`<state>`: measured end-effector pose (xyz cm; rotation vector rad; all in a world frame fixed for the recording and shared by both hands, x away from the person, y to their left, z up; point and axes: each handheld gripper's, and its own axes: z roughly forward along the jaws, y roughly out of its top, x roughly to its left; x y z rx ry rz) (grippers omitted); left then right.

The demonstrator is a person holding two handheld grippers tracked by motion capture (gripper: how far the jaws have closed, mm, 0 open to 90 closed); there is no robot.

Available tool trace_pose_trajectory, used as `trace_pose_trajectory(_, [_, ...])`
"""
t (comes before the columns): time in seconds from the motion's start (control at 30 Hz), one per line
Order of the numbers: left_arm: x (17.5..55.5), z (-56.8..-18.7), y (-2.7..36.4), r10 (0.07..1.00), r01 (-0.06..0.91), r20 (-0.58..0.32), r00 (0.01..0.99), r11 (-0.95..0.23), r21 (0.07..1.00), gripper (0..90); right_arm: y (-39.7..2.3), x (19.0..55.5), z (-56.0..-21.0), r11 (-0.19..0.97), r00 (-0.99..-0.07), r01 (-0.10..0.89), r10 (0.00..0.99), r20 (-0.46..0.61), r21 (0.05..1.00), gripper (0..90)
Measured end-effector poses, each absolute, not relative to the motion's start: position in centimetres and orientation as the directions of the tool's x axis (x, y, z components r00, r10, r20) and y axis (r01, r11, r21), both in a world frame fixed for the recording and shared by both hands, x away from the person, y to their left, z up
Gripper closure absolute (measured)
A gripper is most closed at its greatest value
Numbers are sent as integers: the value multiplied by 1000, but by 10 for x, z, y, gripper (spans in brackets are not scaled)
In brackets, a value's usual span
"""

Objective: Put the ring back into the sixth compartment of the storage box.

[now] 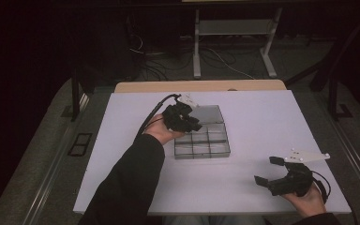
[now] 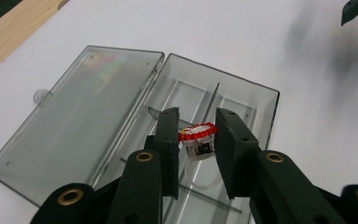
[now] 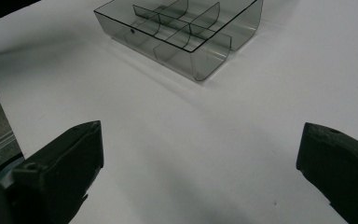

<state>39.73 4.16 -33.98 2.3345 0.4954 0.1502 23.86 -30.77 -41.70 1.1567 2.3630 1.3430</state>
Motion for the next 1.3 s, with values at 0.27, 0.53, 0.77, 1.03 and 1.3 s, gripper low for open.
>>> trace_pose_trajectory(0.27, [405,-340,28,385,299,-32,922,-658,691,705,-308,238,-417,286,-679,536,705,204,795,2])
trace_pose_trajectory(0.53, [412,-345,18,392,309,-44,919,-647,697,705,-308,239,-417,287,-679,534,705,202,795,2])
trace_pose_trajectory(0.77, [415,-352,8,385,304,-45,922,-647,699,705,-309,239,-417,285,-680,534,705,203,796,2])
trace_pose_trajectory(1.03, [418,-361,-1,380,304,-49,924,-649,698,704,-309,239,-417,285,-680,532,705,201,797,2])
trace_pose_trajectory(1.3, [421,-373,-9,391,331,-79,917,-637,697,704,-308,240,-417,285,-681,533,704,204,797,2])
